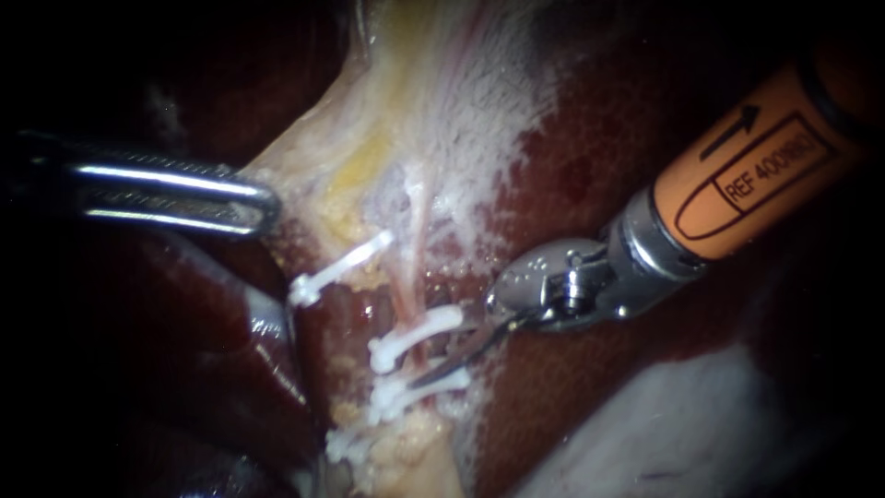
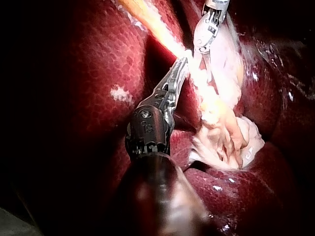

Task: Go to the cutting position right tube

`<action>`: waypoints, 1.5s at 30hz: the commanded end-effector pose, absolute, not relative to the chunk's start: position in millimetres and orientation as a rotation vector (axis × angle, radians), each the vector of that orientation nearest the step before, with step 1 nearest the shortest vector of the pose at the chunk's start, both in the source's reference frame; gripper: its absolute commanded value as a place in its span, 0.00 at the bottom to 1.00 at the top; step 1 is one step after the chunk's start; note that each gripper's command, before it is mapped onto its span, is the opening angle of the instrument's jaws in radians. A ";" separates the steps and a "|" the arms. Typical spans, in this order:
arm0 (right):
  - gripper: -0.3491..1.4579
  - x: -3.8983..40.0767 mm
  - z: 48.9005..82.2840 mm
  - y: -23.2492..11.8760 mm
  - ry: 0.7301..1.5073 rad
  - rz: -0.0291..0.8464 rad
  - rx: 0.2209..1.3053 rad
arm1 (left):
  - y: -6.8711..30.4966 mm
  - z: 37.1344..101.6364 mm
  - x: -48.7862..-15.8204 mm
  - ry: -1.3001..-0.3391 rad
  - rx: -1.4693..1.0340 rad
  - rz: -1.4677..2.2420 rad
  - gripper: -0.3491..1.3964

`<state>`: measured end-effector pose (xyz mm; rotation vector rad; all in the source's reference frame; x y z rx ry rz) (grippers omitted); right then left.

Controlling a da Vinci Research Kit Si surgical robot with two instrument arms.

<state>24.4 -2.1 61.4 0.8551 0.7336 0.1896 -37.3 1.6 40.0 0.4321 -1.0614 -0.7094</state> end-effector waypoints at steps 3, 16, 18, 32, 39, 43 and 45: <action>0.40 24.6 61.4 -2.2 0.731 0.189 0.859 | 1.6 40.0 -37.4 -1.061 0.432 -0.710 0.00; 0.37 25.6 61.6 -2.2 0.744 0.195 0.862 | 1.7 40.2 -37.4 -1.061 0.432 -0.709 0.00; 0.37 25.7 61.6 -2.2 0.747 0.196 0.863 | 1.7 40.2 -37.4 -1.061 0.432 -0.709 0.00; 0.35 25.8 61.8 -2.4 0.746 0.194 0.861 | 1.7 40.3 -37.4 -1.061 0.431 -0.709 0.00; 0.35 25.8 61.9 -2.5 0.746 0.194 0.861 | 1.6 40.3 -37.5 -1.061 0.431 -0.709 0.00; 0.35 25.8 61.8 -2.5 0.746 0.194 0.861 | 1.6 40.4 -37.5 -1.061 0.431 -0.709 0.00; 0.35 25.8 61.8 -2.5 0.746 0.194 0.861 | 1.6 40.4 -37.5 -1.061 0.431 -0.709 0.00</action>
